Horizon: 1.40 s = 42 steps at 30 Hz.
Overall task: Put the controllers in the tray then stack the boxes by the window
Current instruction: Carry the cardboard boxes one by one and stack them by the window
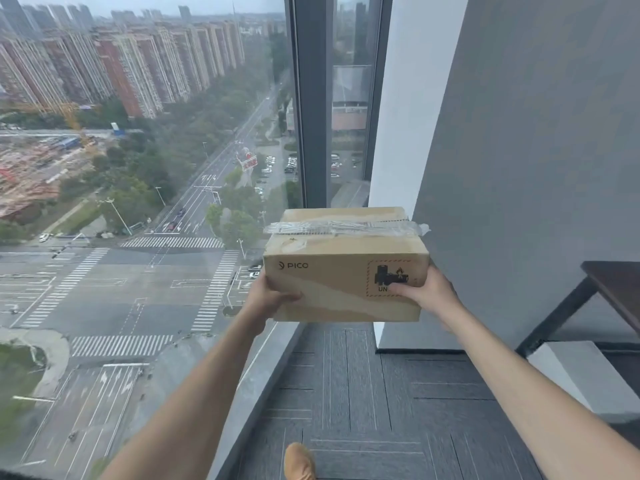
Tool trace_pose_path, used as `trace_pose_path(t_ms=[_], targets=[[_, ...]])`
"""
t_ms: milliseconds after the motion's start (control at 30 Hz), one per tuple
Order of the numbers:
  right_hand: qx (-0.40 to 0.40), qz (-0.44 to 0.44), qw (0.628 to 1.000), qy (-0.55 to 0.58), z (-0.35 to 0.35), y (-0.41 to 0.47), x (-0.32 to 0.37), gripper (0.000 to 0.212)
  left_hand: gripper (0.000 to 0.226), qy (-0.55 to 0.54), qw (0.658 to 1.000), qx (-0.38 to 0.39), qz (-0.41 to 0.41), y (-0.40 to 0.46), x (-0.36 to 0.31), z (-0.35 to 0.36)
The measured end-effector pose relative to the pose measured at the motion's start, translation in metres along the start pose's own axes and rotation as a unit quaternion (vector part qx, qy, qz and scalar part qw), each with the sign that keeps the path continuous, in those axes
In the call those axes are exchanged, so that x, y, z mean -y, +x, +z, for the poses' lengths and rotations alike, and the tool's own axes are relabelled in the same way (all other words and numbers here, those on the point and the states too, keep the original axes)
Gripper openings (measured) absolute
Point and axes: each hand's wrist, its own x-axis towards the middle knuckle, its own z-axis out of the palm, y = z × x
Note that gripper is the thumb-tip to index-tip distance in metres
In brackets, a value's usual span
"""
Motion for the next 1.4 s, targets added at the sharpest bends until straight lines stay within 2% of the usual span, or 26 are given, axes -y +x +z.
trace_pose_path(t_ms=[200, 400, 500, 633, 867, 933, 1067, 1233, 1400], targets=[[-0.001, 0.073, 0.997, 0.027, 0.061, 0.168, -0.041, 0.077, 0.061, 0.011, 0.998, 0.038, -0.042, 0.189, 0.027, 0.012], [0.023, 0.151, 0.988, 0.032, 0.109, 0.276, -0.114, 0.071, 0.057, 0.022, 0.989, 0.039, -0.139, 0.308, 0.092, 0.043], [0.043, 0.177, 0.983, 0.034, 0.135, 0.314, -0.168, 0.074, 0.061, 0.033, 0.981, 0.034, -0.186, 0.352, 0.153, 0.062], [0.05, 0.203, 0.978, 0.029, 0.18, 0.358, -0.262, 0.076, 0.054, 0.023, 0.976, 0.025, -0.216, 0.397, 0.249, 0.095], [0.083, 0.253, 0.964, 0.019, 0.286, 0.392, -0.451, 0.096, 0.062, 0.054, 0.96, -0.007, -0.276, 0.453, 0.453, 0.13], [0.093, 0.265, 0.96, 0.021, 0.311, 0.396, -0.498, 0.094, 0.063, 0.068, 0.958, -0.008, -0.279, 0.464, 0.502, 0.139], [0.111, 0.287, 0.951, 0.023, 0.361, 0.409, -0.574, 0.069, 0.069, 0.1, 0.959, -0.006, -0.264, 0.494, 0.591, 0.149], [0.08, 0.296, 0.951, 0.036, 0.406, 0.431, -0.646, 0.065, 0.068, 0.117, 0.97, 0.004, -0.213, 0.534, 0.674, 0.164], [0.039, 0.263, 0.963, 0.044, 0.438, 0.462, -0.694, 0.061, 0.068, 0.13, 0.978, 0.004, -0.166, 0.579, 0.732, 0.175]])
